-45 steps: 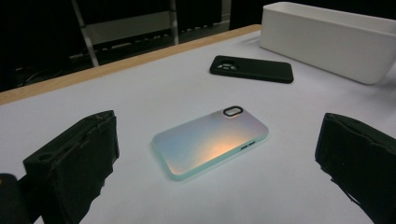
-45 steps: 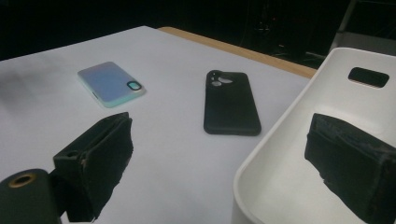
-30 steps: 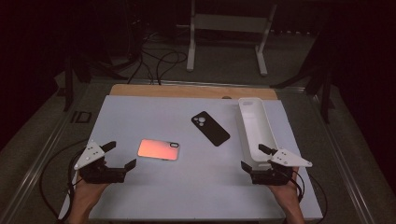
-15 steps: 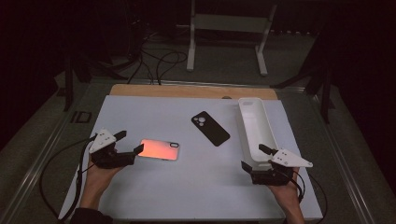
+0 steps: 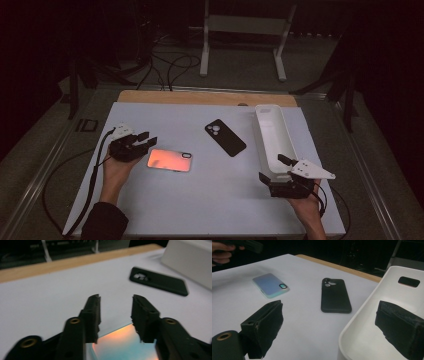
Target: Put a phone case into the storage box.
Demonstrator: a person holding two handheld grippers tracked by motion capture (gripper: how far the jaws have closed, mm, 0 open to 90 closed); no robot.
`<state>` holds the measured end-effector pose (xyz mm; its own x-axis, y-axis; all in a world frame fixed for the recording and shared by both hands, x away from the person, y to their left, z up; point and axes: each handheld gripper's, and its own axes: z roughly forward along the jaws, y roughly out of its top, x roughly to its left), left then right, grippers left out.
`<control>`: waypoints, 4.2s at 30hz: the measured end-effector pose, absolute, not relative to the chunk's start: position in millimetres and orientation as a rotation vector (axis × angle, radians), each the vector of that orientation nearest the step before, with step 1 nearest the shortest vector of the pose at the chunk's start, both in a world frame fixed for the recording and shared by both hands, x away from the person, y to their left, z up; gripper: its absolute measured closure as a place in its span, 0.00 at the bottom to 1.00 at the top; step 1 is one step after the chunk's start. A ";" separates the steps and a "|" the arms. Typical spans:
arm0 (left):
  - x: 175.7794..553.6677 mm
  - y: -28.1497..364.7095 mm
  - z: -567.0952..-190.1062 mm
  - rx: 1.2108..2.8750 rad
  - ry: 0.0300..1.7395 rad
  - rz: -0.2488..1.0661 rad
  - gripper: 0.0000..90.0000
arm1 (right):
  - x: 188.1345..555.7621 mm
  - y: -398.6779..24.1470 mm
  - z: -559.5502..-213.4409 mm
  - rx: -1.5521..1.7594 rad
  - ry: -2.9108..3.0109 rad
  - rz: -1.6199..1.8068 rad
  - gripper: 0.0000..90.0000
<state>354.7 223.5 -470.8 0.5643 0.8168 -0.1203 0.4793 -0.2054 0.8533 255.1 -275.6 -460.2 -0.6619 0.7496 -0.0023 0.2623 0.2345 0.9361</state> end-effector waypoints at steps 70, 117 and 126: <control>241.1 243.6 -464.1 1.733 0.976 0.564 0.12 | 253.4 -270.1 -462.1 0.894 2.042 1.464 0.08; 319.3 165.7 -504.3 2.406 0.862 0.300 0.03 | 257.2 -274.7 -469.0 0.931 2.043 1.469 0.08; 323.8 158.1 -515.9 2.470 0.892 0.282 0.01 | 257.2 -275.6 -468.8 0.937 2.039 1.472 0.08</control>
